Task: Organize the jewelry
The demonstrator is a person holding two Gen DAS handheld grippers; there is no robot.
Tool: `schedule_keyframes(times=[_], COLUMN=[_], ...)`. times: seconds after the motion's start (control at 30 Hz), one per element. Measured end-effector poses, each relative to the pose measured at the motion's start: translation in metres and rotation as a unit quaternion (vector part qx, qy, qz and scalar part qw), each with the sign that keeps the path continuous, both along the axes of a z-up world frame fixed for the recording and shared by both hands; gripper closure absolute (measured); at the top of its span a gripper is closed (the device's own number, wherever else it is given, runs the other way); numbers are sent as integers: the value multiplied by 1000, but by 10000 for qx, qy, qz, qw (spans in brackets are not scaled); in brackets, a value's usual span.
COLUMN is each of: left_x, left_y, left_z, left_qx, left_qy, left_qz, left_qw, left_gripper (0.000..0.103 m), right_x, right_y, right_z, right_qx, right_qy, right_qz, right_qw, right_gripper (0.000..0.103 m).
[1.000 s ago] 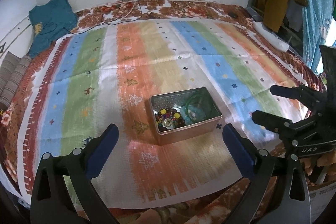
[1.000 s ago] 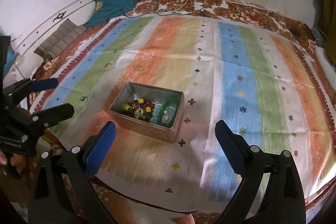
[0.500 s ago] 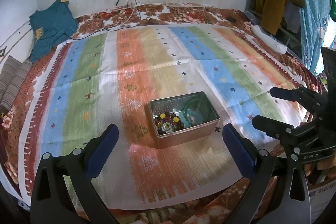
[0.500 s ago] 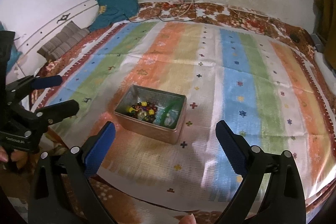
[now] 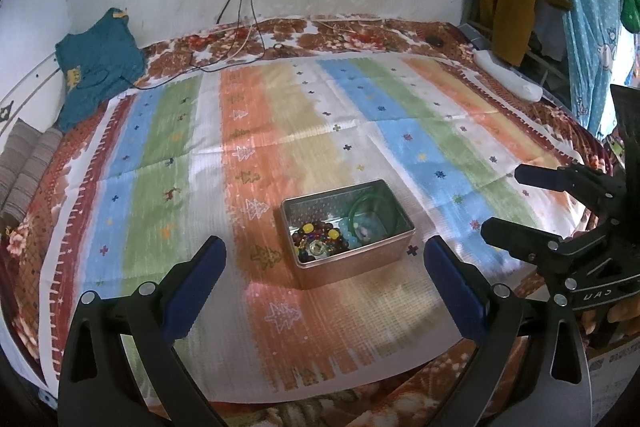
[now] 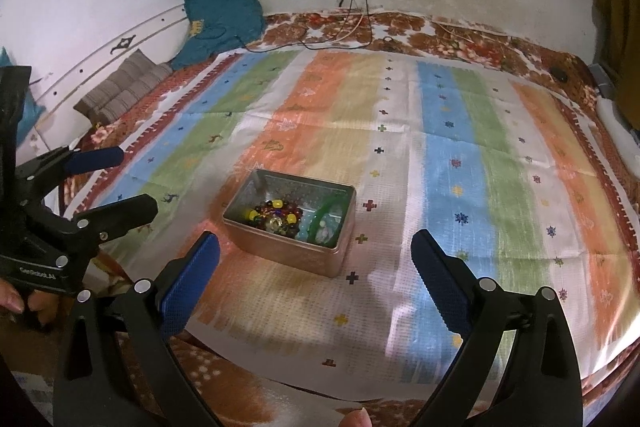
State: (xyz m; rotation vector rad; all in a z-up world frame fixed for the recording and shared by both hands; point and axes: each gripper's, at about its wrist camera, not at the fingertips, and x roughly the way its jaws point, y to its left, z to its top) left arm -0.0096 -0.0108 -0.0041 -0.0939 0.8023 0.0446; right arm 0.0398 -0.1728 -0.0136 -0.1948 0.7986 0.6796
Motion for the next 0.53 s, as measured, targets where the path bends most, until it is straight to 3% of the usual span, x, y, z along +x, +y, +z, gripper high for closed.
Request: schedule_keyframes(times=[0.53], left_x=[-6], left_y=[-7], left_z=[4], left_qx=[169], left_qy=[-193], left_qz=[-116], left_qw=[9996], left_gripper=[6], right_x=[-7], right_y=[-3], right_z=[4], right_qx=[14], right_qy=[-204], right_qz=[-12], right_qw=[9998], right_gripper=[6])
